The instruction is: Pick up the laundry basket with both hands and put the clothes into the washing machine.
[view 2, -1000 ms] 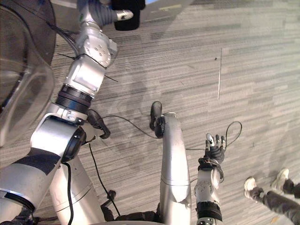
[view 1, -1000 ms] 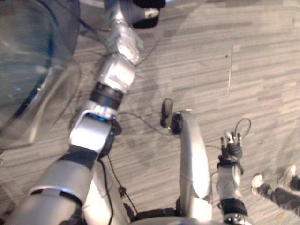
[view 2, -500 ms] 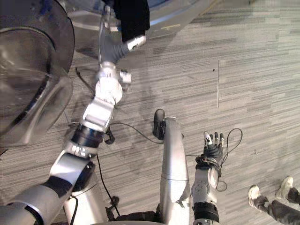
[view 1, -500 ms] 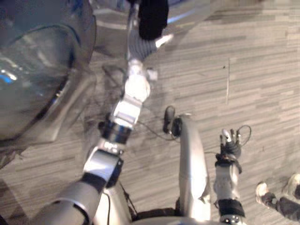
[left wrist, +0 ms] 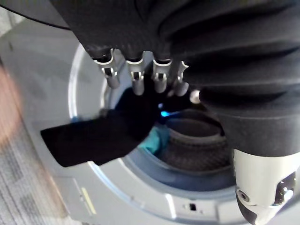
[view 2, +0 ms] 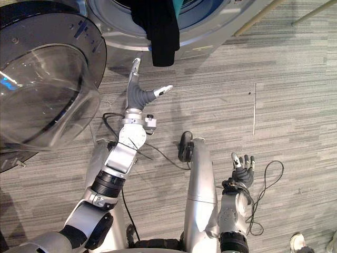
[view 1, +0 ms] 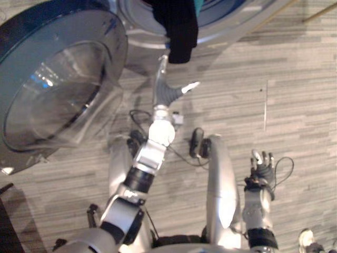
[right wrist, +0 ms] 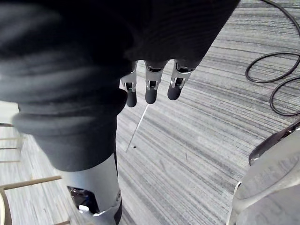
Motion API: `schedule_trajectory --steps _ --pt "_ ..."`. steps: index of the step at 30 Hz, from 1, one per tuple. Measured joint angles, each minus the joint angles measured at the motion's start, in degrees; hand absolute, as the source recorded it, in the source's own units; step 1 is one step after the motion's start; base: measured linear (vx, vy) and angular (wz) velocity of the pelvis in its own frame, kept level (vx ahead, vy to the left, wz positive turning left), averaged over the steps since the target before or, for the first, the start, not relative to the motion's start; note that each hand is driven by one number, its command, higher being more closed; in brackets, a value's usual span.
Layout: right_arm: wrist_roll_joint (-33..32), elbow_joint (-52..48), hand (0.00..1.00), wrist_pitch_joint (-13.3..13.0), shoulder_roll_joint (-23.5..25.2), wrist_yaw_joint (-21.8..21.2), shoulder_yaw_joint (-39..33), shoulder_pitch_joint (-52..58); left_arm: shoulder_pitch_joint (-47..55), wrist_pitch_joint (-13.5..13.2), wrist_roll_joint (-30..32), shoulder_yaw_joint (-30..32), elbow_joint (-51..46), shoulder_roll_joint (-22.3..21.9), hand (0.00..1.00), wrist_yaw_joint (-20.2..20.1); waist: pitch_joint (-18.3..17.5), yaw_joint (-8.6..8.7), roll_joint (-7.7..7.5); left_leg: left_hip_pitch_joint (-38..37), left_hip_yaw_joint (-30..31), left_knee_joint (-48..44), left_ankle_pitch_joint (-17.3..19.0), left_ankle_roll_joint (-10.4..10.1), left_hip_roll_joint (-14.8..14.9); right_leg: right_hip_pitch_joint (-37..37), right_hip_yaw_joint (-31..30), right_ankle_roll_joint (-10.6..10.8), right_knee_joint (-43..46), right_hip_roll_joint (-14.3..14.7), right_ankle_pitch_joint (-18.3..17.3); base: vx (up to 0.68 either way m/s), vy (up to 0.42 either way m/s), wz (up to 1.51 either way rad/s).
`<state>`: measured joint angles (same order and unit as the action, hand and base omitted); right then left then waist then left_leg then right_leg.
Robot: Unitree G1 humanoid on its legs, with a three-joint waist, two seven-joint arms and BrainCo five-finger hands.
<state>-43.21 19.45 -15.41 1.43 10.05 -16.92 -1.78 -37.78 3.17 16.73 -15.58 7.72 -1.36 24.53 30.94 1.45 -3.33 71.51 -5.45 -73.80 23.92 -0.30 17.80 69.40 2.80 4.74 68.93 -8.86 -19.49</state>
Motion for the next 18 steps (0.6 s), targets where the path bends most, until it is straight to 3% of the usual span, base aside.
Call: schedule_trajectory --steps 11,18 --pt "-0.16 1.99 0.0 -0.12 -0.09 -0.01 0.1 -0.12 -12.49 1.89 3.84 2.4 10.67 0.04 0.0 1.96 0.01 0.87 0.01 1.54 -0.24 -0.17 -0.18 0.23 1.47 1.82 0.02 -0.51 -0.74 1.29 0.51 -0.05 -0.056 -0.08" --pt "-0.2 2.13 0.0 -0.54 -0.6 -0.1 2.32 -0.49 -14.02 3.27 4.27 2.79 19.57 0.46 0.0 1.79 0.06 0.86 0.04 3.11 0.0 -0.53 -0.16 0.24 1.97 3.08 0.22 -0.46 -0.69 1.71 0.54 -0.04 -0.044 -0.03"
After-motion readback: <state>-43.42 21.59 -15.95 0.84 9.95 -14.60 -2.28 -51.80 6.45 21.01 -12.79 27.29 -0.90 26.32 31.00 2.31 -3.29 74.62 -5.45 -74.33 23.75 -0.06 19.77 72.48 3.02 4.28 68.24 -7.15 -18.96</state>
